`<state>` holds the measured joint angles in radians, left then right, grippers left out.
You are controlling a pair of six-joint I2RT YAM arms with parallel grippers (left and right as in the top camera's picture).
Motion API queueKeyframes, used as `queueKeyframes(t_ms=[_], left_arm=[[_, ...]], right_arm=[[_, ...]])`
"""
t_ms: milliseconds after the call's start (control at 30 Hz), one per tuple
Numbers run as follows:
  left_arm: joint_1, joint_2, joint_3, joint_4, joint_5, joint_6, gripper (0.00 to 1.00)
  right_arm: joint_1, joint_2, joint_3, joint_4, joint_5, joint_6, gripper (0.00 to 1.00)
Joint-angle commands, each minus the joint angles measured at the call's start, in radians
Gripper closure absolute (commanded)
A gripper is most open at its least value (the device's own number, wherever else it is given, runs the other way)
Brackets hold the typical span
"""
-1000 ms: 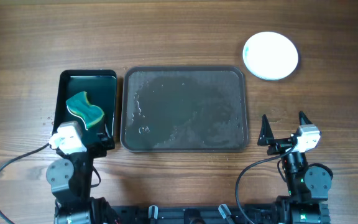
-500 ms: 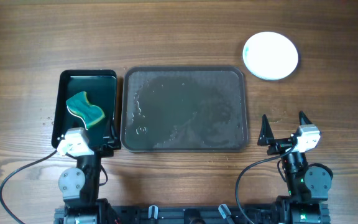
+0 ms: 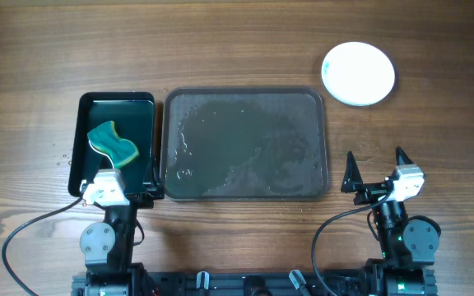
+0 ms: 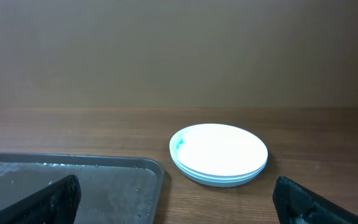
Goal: Clean dirty plates on tray and stack at the side
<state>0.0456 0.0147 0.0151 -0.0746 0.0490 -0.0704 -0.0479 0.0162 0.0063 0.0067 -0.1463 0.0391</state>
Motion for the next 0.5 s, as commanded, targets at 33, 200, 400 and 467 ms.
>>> queueKeyframes(t_ms=[33, 200, 400, 467], left_arm=[[-0.006, -0.012, -0.01, -0.003, -0.018, 0.093, 0.0], [-0.011, -0.012, -0.01, -0.003, -0.017, 0.077, 0.0], [-0.018, -0.012, -0.01, -0.001, -0.017, 0.078, 0.0], [-0.018, -0.012, -0.01, -0.001, -0.017, 0.078, 0.0]], right_arm=[[-0.006, -0.007, -0.001, 0.003, 0.0, -0.013, 0.0], [-0.006, -0.007, -0.001, 0.003, 0.0, -0.013, 0.0], [-0.006, -0.007, -0.001, 0.003, 0.0, -0.013, 0.0], [-0.006, -0.007, -0.001, 0.003, 0.0, -0.012, 0.0]])
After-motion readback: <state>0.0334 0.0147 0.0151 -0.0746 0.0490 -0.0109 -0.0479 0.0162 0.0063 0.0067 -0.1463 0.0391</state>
